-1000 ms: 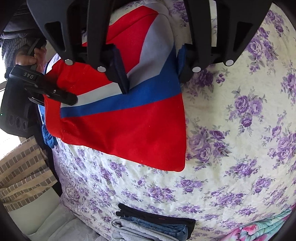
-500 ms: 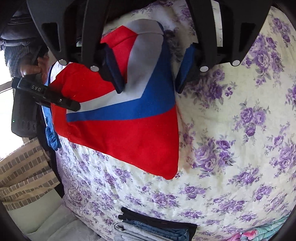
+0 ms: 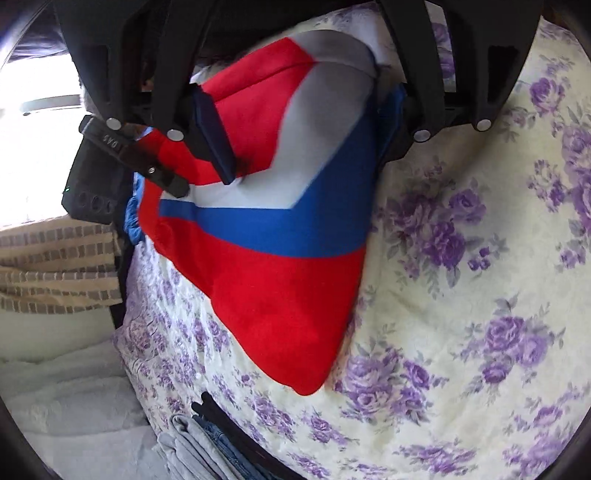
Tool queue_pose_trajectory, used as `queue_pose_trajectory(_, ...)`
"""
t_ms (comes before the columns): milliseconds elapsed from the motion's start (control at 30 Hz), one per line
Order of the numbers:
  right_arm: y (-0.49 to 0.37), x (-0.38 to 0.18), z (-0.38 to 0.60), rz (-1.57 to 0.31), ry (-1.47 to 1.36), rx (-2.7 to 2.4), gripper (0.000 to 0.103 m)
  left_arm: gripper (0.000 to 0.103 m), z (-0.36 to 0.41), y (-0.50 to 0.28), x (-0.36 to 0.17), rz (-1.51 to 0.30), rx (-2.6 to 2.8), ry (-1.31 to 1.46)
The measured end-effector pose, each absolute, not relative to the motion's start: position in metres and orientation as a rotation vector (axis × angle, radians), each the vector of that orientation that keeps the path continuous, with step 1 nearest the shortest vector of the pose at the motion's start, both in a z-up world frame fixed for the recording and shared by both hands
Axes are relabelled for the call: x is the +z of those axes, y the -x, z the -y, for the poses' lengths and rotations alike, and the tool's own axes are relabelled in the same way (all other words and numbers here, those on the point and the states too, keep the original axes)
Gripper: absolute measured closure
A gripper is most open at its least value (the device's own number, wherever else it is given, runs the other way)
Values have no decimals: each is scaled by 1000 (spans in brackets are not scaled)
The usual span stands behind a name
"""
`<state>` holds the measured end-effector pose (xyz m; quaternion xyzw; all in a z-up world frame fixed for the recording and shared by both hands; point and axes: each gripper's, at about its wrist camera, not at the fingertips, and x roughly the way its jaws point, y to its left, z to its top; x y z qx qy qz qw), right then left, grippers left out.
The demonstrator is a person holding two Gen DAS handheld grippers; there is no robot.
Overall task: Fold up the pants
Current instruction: 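Lift the folded red pants with both grippers off the quilt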
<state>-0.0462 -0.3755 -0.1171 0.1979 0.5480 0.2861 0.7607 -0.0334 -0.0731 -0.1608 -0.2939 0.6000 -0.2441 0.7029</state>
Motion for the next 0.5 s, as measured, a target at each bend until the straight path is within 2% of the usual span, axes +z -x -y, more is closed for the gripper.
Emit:
queue_pose_trajectory(67, 42, -121, 370, -1214, -432, 632, 69, 34, 73, 33, -163, -1339, -557, 656)
queue_pose_trajectory(133, 40, -124, 376, -1224, -485, 621, 66, 48, 74, 32, -164, -1343, -571, 623)
queue_pose_trajectory(233, 48, -122, 393, -1222, -563, 604, 59, 62, 62, 30, -170, -1353, -613, 689)
queue_pose_trajectory(300, 55, -122, 406, -1231, -626, 589, 52, 64, 57, 28, -174, -1364, -632, 726)
queue_pose_trajectory(500, 64, -158, 413, -1307, -921, 622, 53, 65, 57, 18, -177, -1408, -672, 717)
